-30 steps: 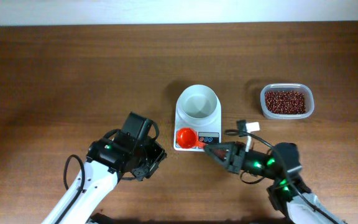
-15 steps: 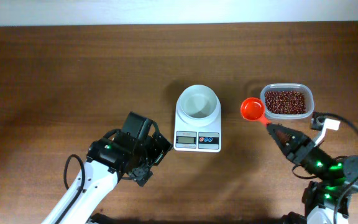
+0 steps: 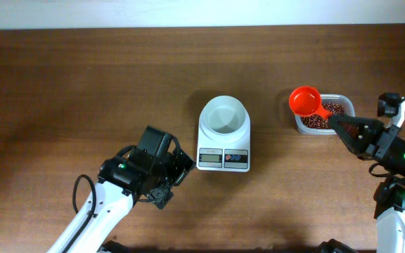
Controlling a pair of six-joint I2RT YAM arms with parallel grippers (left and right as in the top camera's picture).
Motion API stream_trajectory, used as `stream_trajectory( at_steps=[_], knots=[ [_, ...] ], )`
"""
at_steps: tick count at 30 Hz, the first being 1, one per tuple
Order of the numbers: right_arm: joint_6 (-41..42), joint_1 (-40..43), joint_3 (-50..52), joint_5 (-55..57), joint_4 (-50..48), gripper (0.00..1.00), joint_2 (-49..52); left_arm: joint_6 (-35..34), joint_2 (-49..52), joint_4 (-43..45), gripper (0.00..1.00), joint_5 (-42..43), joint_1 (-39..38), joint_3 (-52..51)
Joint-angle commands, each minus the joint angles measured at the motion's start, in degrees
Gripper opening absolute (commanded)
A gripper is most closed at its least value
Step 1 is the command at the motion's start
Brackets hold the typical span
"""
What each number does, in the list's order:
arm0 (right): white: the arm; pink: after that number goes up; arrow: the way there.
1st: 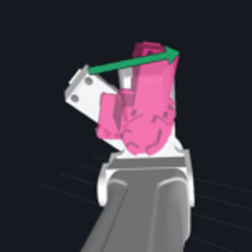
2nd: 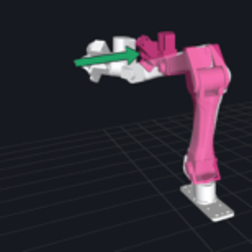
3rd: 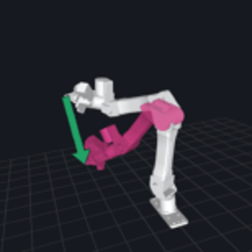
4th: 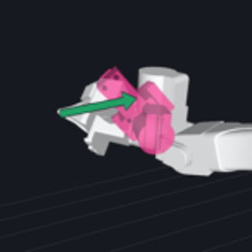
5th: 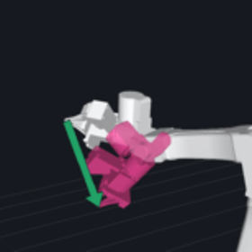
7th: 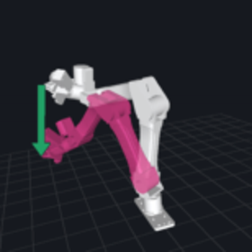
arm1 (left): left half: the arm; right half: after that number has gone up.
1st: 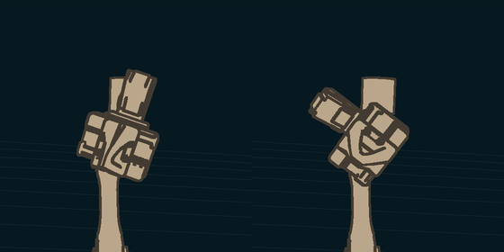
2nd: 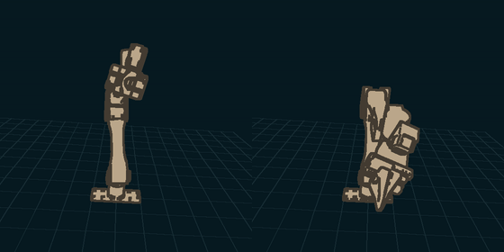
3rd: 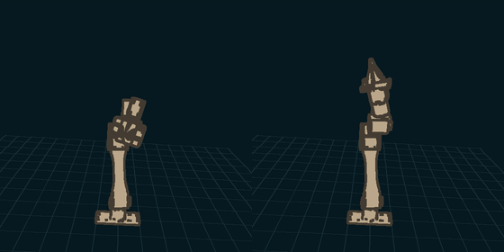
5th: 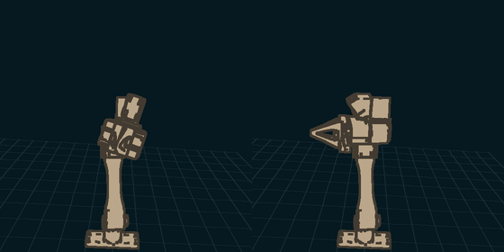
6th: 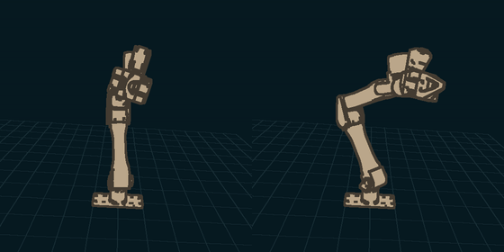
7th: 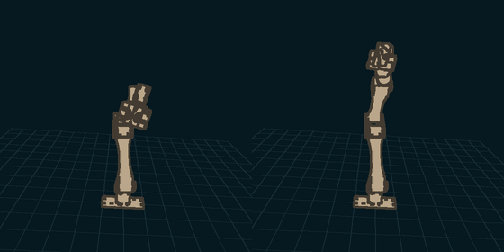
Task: Scoop and weigh 50g on scale
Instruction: 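Carry the scoop with the right gripper toward the bean tub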
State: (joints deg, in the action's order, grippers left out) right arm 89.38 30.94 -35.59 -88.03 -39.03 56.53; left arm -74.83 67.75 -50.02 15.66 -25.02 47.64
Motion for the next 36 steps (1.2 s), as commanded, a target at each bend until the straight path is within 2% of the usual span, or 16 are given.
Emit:
stream_trajectory(
  at_steps=[1, 6, 11, 14, 18, 21, 23, 24, 26, 28, 30, 32, 33, 34, 35, 36],
  knots=[
    [-11.2, -5.3, 0.2, -0.9, -0.2, 0.04, -0.9, 0.1, 0.1, 1.0, 0.99, -0.4, -0.1, 0.4],
    [-26.9, -11.2, 2.6, 3.2, -0.1, 0.04, 4.6, 0.1, 0.1, 2.0, 0.99, -0.4, -0.1, 0.4],
    [-40.4, -11.6, 2.6, 7.1, -0.1, 0.04, 10.4, 0.1, 0.1, 2.0, 0.99, -0.4, -0.1, 0.4],
    [-47.1, -11.8, 2.6, 17.9, 2.7, 0.04, 12.8, 0.1, 0.1, 2.0, 0.99, -0.4, -0.1, 0.4],
    [-58.1, -14.1, 2.5, 29.2, 23.5, 0.04, 11.7, 0.1, 0.1, 2.0, 0.99, -0.4, -0.1, 0.4],
    [-63.6, -14.5, 1.7, 30.8, 35.9, 0.04, 7.1, 0.1, 0.1, 2.5, 0.98, -1.9, -0.1, 0.4],
    [-67.0, -14.5, -0.1, 35.4, 49.3, 0.04, 1.4, 0.1, 0.1, 2.9, 0.99, -2.0, -0.1, 0.4],
    [-69.3, -14.5, -1.0, 39.9, 59.1, 0.04, -2.0, 0.1, 0.1, 2.9, 0.99, -2.0, -0.1, 0.4],
    [-74.1, -14.5, -1.2, 42.8, 70.4, 0.04, -6.5, 0.1, 0.1, 2.9, 0.99, -2.3, -0.1, 0.4],
    [-74.6, -14.4, -1.2, 45.0, 78.0, 0.04, -11.0, 0.1, 0.1, 2.9, 0.99, -3.5, -0.1, 0.4],
    [-73.9, -14.4, -1.2, 45.0, 81.7, 0.04, -14.0, 0.1, 0.1, 2.9, 0.99, -3.4, -0.1, 0.4],
    [-74.0, -14.4, -1.2, 45.0, 85.1, 0.04, -15.9, 4.7, 0.1, 4.1, 0.91, -3.5, -0.1, 0.4],
    [-74.7, -14.4, -1.2, 45.0, 87.1, 0.04, -16.6, 14.2, 0.1, 8.6, 0.71, -2.5, -0.1, 0.4],
    [-76.0, -14.4, -1.2, 45.0, 88.0, 0.04, -16.9, 19.5, 0.1, 11.7, 0.57, -1.2, -0.1, 0.4],
    [-76.4, -14.4, -1.2, 45.0, 88.1, 0.04, -17.0, 22.4, 0.1, 13.7, 0.36, -0.4, -0.2, 0.4],
    [-76.6, -14.4, -1.2, 45.1, 88.0, 0.04, -17.0, 25.1, 0.1, 15.8, 0.06, -0.9, -0.5, 0.4]
  ],
)
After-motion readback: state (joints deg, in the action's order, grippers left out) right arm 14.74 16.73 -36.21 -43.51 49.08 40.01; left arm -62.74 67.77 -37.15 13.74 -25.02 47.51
